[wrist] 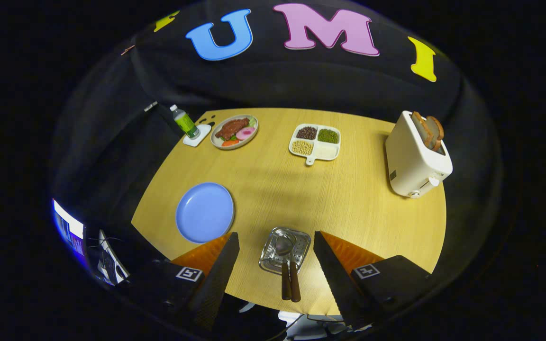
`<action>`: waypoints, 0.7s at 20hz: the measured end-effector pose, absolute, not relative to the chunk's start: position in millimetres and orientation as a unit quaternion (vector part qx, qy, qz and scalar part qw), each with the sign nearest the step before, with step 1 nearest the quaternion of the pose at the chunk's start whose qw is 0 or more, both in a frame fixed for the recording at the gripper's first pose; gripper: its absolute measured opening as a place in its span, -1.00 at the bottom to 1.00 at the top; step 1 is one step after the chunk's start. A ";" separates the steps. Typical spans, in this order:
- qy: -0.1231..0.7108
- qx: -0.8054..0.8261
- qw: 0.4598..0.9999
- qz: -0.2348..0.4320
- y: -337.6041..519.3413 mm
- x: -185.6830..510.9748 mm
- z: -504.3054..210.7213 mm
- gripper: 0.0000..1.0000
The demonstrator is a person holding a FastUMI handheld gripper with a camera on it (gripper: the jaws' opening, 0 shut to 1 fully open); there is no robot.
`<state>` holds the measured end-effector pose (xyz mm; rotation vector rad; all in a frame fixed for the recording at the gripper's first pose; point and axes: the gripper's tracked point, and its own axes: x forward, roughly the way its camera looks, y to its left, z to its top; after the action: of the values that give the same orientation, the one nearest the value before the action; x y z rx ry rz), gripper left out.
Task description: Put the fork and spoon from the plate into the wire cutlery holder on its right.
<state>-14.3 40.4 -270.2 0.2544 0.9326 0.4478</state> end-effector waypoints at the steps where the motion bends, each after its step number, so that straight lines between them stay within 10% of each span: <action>1: 0.421 0.123 0.874 0.211 36.4 -11.9 -258.1 0.98; 14: 0.194 0.151 0.956 0.158 -11.5 -27.6 -118.1 0.99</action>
<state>-27.6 -11.5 -118.1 0.3074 0.3945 0.3207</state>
